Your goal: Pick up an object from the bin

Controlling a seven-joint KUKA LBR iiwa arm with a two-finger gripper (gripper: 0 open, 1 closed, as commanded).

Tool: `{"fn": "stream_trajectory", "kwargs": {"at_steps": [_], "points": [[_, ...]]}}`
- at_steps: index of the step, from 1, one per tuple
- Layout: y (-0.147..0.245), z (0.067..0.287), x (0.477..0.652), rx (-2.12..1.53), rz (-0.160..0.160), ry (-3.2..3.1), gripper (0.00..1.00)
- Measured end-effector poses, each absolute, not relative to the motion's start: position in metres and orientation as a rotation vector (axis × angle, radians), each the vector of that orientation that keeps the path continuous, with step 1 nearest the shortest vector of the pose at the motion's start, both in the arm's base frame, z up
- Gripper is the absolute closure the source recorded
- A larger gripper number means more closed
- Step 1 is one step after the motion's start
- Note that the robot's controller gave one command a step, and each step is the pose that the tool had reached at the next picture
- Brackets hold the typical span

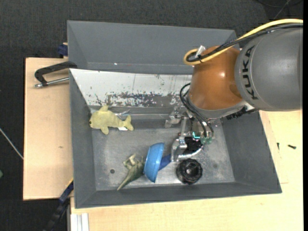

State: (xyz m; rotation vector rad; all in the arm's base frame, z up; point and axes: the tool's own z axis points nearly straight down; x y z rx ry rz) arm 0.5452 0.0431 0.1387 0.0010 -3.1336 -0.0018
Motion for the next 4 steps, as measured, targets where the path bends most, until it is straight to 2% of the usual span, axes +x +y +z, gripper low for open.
{"fn": "stream_trajectory", "kwargs": {"at_steps": [1,2,3,4], "points": [[-0.004,0.141,0.554,0.389,0.002,-3.123,0.00],[-0.015,0.087,0.555,-0.107,-0.005,-3.144,0.00],[-0.015,0.084,0.554,-0.105,-0.003,-3.144,1.00],[-0.001,0.216,0.560,-0.139,-0.003,-3.153,1.00]]}}
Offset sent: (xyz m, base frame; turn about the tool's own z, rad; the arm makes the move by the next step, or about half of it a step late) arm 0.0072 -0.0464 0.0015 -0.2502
